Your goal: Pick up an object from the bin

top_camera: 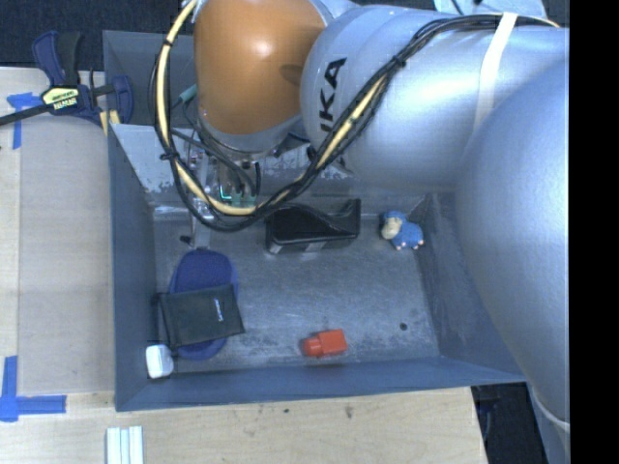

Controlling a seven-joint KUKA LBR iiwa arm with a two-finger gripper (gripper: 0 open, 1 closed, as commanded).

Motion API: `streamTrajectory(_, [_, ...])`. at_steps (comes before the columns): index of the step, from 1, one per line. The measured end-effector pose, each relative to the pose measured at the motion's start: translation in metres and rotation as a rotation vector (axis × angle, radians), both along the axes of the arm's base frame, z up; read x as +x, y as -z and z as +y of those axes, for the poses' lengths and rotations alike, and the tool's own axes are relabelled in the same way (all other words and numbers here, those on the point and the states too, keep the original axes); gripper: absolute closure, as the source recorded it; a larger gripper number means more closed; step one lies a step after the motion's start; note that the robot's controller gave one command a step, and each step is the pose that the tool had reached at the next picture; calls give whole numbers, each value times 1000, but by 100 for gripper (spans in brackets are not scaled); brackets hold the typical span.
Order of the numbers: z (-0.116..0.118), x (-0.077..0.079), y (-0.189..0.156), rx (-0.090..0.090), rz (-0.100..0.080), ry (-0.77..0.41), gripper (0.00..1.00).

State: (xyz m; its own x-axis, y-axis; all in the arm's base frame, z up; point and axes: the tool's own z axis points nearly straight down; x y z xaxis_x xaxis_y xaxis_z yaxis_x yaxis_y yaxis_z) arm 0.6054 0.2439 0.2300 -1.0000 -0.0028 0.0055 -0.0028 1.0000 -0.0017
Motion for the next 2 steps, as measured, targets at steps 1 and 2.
streamTrajectory(1, [-28,-39,160,4,-2,-252,0])
streamTrajectory(2, [-34,-70,129,3,-7,-556,0])
